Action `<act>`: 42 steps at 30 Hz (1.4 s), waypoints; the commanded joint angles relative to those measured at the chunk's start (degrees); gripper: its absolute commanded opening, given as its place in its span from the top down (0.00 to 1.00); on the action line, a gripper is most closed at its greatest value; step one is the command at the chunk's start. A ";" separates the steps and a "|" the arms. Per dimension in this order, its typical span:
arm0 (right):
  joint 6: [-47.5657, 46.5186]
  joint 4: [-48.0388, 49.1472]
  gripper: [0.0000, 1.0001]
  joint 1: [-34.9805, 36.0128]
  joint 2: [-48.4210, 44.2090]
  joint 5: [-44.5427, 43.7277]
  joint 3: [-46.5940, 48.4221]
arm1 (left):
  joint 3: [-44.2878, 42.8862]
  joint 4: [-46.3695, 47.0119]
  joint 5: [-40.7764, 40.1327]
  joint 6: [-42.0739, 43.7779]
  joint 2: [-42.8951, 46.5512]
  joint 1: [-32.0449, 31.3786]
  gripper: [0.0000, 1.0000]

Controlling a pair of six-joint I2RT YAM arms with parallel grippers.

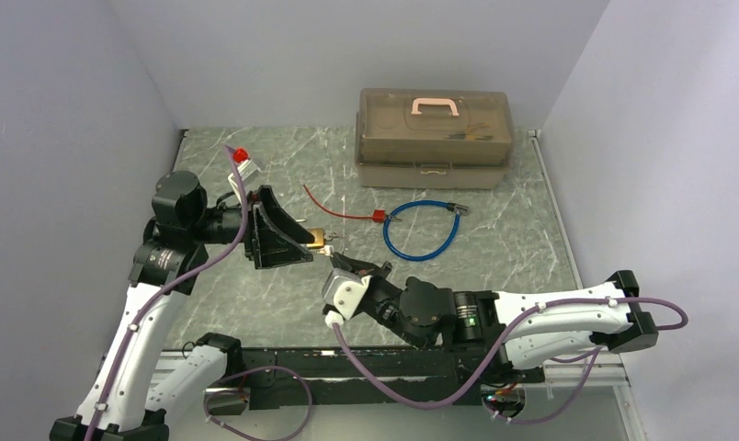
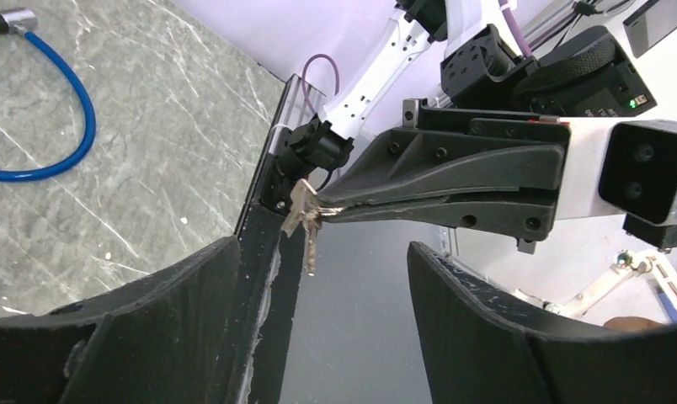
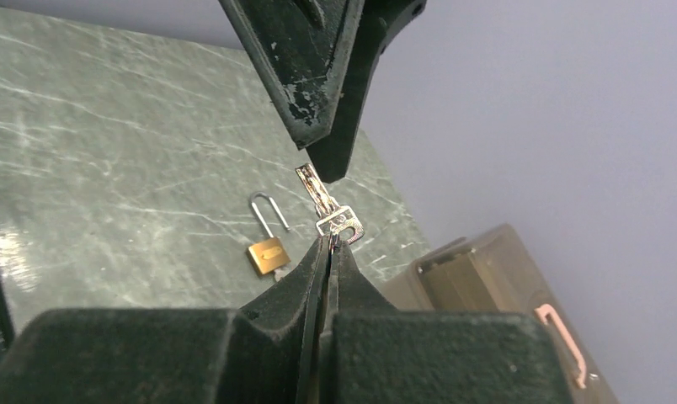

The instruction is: Unlock with the key

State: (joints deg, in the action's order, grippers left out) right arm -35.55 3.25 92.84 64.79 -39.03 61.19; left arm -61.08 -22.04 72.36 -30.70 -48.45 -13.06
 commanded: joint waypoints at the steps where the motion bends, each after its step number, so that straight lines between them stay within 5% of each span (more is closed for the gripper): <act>1: -5.60 5.98 1.00 0.55 0.59 -4.52 2.10 | 0.75 3.50 0.81 -3.80 1.52 0.64 0.33; 3: -6.52 7.43 1.00 0.45 0.92 -4.60 2.09 | 1.37 4.32 0.83 -5.21 1.75 0.67 0.43; 14: -7.33 9.94 1.00 0.54 3.55 -3.08 4.09 | 1.26 7.80 1.48 -9.12 1.68 1.11 0.42; 20: -7.73 10.20 1.00 0.45 4.49 -2.86 4.46 | 1.04 8.31 2.26 -9.35 2.03 1.11 0.62; 26: -7.36 10.07 1.00 0.48 5.00 -2.80 4.86 | 0.61 9.64 2.70 -9.92 1.57 1.20 0.94; 32: -5.53 8.34 0.99 0.48 5.00 -2.45 5.16 | -0.53 9.17 2.31 -8.50 1.48 1.37 1.00; 37: 4.99 -3.26 0.62 -1.05 2.40 3.47 9.21 | -6.18 -0.28 -0.23 3.36 0.34 1.35 1.00; 42: 21.45 -24.84 0.52 -12.88 -0.66 28.11 22.34 | -11.44 -12.73 -3.74 18.71 -2.44 -1.11 1.00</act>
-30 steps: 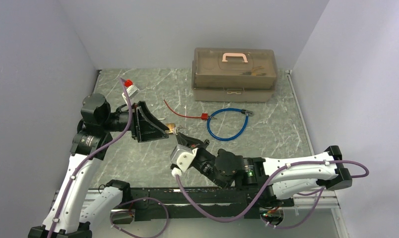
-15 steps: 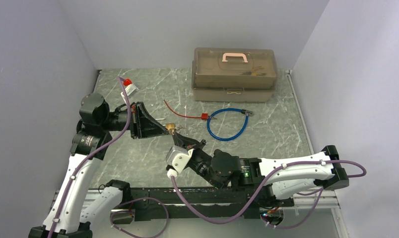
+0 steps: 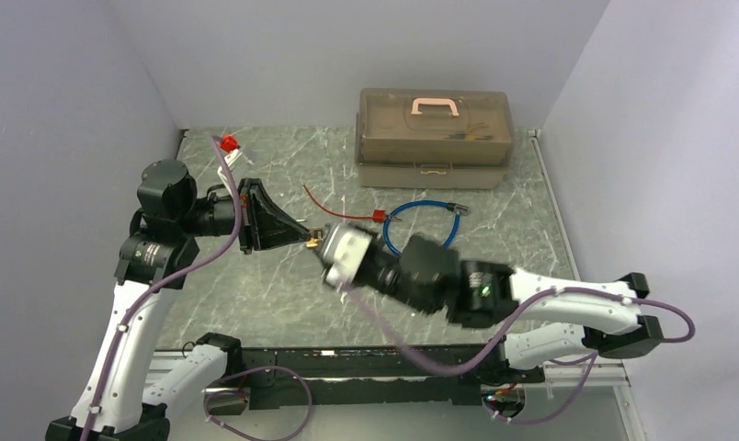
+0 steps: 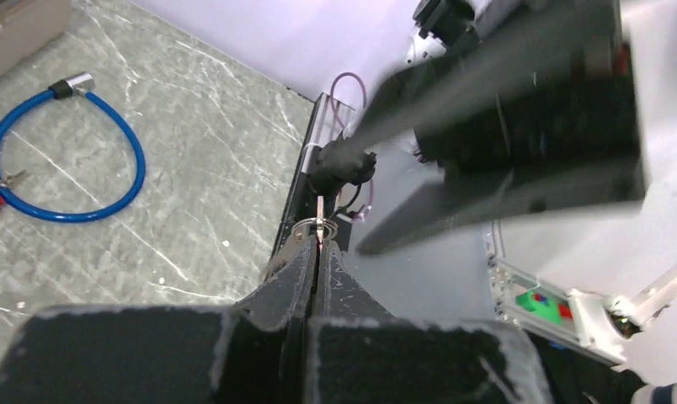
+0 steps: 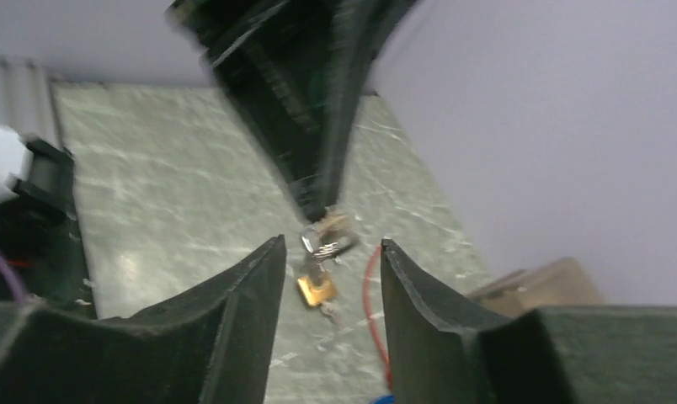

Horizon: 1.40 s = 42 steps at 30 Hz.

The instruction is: Unlock with the key

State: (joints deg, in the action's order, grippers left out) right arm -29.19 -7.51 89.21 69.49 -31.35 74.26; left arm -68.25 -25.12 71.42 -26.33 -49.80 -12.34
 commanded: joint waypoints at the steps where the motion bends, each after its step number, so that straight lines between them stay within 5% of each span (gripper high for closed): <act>1: 17.62 -14.63 0.49 -12.84 -6.51 26.56 9.51 | -4.82 -11.24 -3.65 16.83 -1.10 -2.68 1.00; 6: 24.86 -15.53 0.42 -23.86 -9.48 47.04 8.67 | -8.18 -19.32 -8.03 29.73 -1.09 -5.47 1.00; 13: 31.11 -13.36 0.45 -28.56 -4.23 63.26 7.69 | -11.02 -25.18 -12.67 38.86 -0.44 -6.91 1.00; 31: 35.61 1.65 0.62 -29.63 -0.49 61.23 1.83 | -9.04 -22.87 -8.78 35.04 1.32 -7.00 1.00; 42: 41.52 8.90 0.78 -33.17 2.53 70.95 1.41 | -8.62 -23.59 -2.79 36.42 1.90 -6.91 1.00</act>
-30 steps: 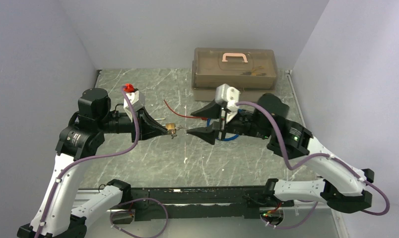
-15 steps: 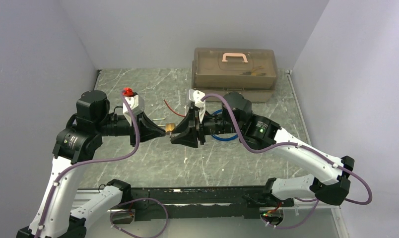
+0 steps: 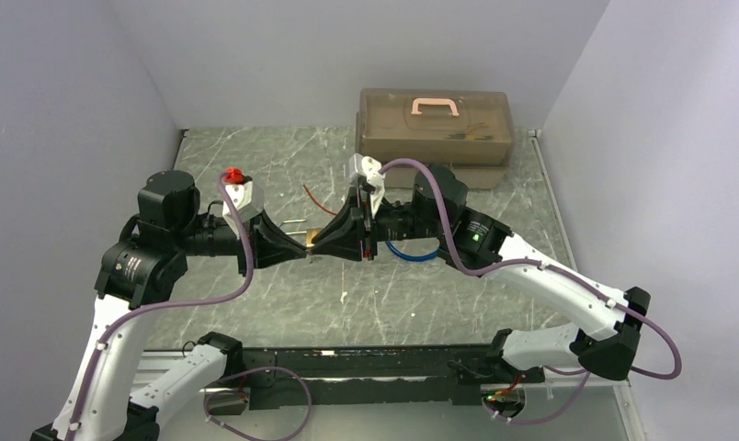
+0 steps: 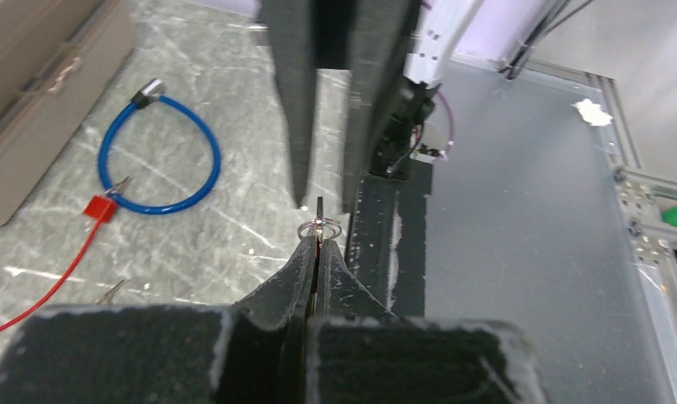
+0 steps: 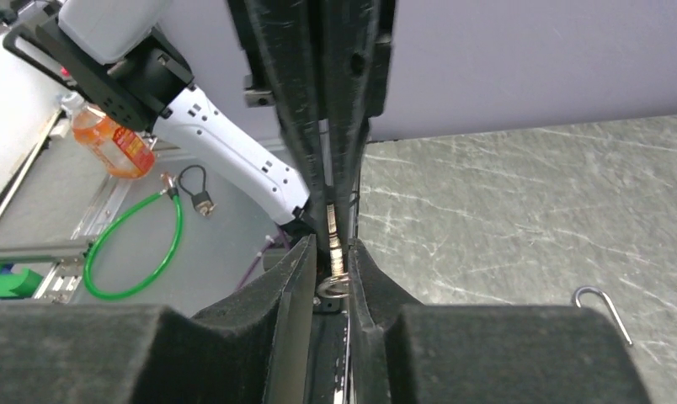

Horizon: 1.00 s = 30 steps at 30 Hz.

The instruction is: Unlock with the key

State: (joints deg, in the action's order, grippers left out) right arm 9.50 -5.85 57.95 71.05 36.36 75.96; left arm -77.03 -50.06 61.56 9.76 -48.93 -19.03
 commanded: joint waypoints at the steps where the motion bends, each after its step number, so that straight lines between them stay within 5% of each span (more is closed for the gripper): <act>1: 3.55 7.66 0.79 -2.33 1.17 4.11 -0.37 | 0.17 1.46 7.39 0.20 1.10 -0.22 1.00; 9: 7.86 10.78 0.81 -4.52 1.49 10.55 -2.04 | 0.23 2.33 7.98 -0.79 1.29 0.21 1.00; 20: 14.11 19.60 0.56 -6.34 -1.19 13.98 -5.20 | 0.34 2.95 7.70 -1.39 1.20 0.79 1.00; 30: 16.95 21.42 0.60 -6.44 0.49 16.96 -4.41 | 0.31 4.38 8.11 -2.84 1.15 1.35 1.00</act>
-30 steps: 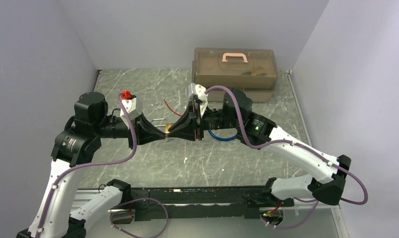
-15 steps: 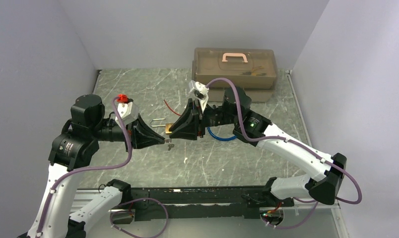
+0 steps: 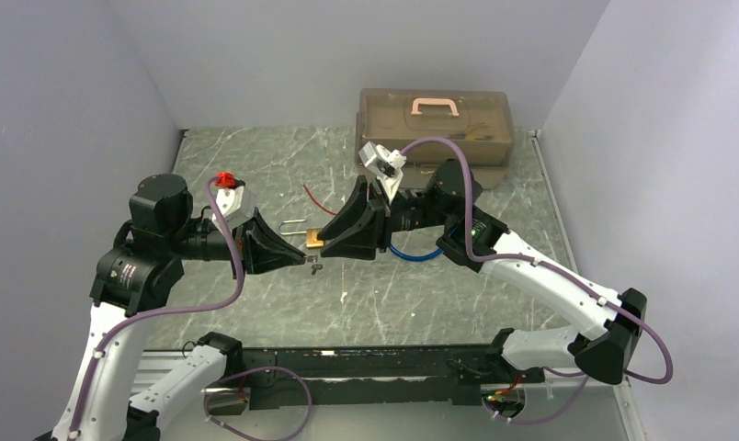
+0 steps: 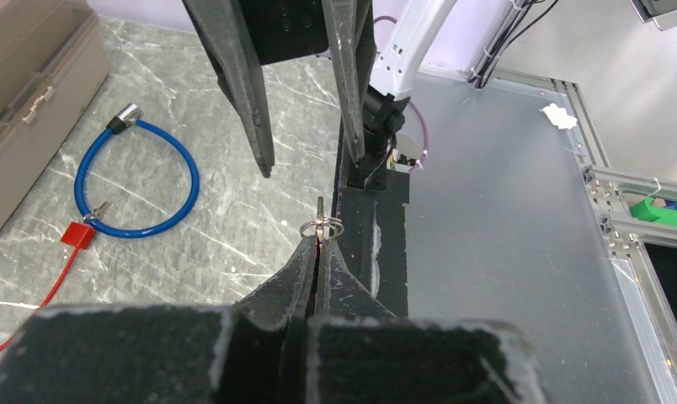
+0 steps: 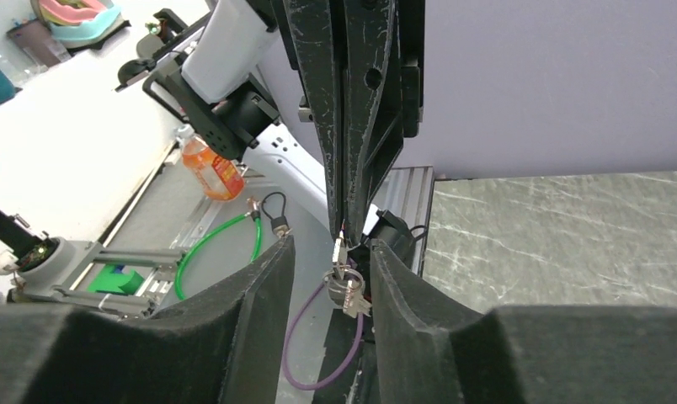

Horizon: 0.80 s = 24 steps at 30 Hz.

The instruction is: Unlock with the key

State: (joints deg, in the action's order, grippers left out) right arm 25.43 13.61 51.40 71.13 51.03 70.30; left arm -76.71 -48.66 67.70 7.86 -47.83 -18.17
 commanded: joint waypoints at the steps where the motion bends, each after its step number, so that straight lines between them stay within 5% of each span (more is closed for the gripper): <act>1: 0.78 1.29 0.62 0.14 0.76 2.20 1.54 | -0.06 3.16 1.99 -1.13 0.01 0.57 1.00; 15: 1.58 0.04 0.85 0.68 3.27 2.30 3.22 | -0.82 4.40 2.17 -2.05 -0.58 0.94 1.00; 24: 2.19 0.78 0.80 1.91 4.42 2.55 3.17 | -1.08 4.93 2.33 -2.66 -0.68 1.19 1.00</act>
State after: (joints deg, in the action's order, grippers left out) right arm 27.09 12.53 52.45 75.66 52.21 71.31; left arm -76.71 -46.33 68.60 6.13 -48.49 -17.43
